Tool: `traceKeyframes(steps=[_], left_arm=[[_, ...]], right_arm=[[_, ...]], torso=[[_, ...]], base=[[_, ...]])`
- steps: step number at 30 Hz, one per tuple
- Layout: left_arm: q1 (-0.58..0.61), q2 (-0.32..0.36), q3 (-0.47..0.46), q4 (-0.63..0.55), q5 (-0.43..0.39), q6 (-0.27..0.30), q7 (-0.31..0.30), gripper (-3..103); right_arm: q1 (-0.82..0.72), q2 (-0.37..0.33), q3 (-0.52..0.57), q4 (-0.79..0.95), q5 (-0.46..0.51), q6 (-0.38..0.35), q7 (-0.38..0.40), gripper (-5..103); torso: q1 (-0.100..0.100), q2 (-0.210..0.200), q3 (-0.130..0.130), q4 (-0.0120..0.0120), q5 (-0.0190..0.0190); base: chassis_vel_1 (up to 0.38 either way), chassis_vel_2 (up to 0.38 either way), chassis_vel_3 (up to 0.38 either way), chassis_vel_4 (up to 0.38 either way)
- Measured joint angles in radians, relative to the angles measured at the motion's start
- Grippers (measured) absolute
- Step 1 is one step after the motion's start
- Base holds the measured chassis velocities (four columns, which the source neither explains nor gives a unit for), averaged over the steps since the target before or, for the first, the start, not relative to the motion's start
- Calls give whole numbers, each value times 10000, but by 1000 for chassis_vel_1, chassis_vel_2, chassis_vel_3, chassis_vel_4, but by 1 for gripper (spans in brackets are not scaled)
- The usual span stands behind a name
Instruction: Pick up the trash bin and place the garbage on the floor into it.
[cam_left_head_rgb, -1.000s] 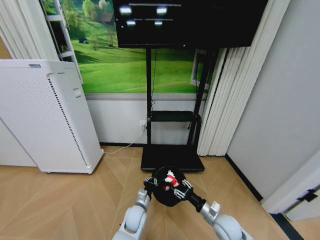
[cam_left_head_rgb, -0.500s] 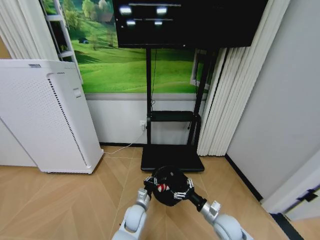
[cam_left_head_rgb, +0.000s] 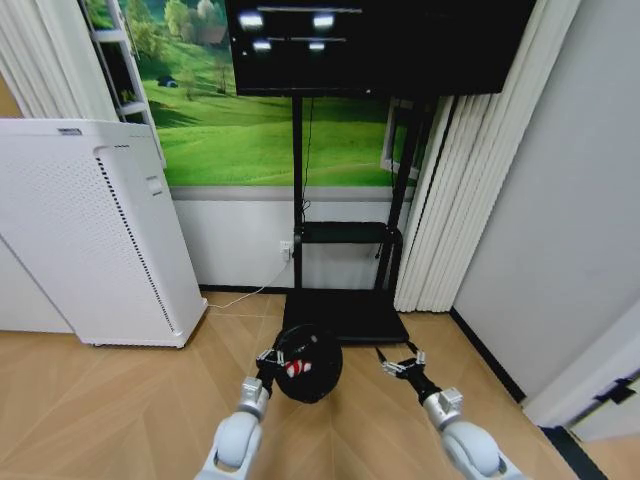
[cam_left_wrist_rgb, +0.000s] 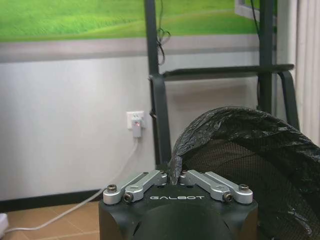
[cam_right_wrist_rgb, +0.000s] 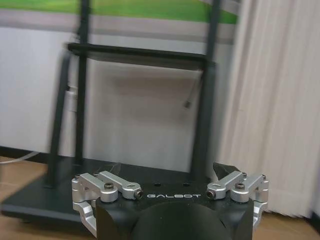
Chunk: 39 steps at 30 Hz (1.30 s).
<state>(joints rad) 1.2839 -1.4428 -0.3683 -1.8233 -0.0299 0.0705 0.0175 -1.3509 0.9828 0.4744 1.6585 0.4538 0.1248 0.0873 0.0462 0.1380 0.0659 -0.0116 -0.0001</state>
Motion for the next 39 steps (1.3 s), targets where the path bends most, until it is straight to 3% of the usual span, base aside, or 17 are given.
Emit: traceKeyframes(steps=[5,23,39], left_arm=[[190,120,-446,-423,-121,48,-10,4],[1642,61,-1354,-1753,-316,79,4,4],[2030,71,-1898,-2168,-530,33,26,4]], right_arm=[[-197,260,919,-40,137,-784,615,100],[-1121,284,3135,975,489,-1440,727,100],[-1248,477,3098,1110,287,-1233,345,100]], torso=[[0,0,0,0,1],[0,0,0,0,1],[0,0,0,0,1]], base=[[0,0,0,0],[0,0,0,0],[0,0,0,0]])
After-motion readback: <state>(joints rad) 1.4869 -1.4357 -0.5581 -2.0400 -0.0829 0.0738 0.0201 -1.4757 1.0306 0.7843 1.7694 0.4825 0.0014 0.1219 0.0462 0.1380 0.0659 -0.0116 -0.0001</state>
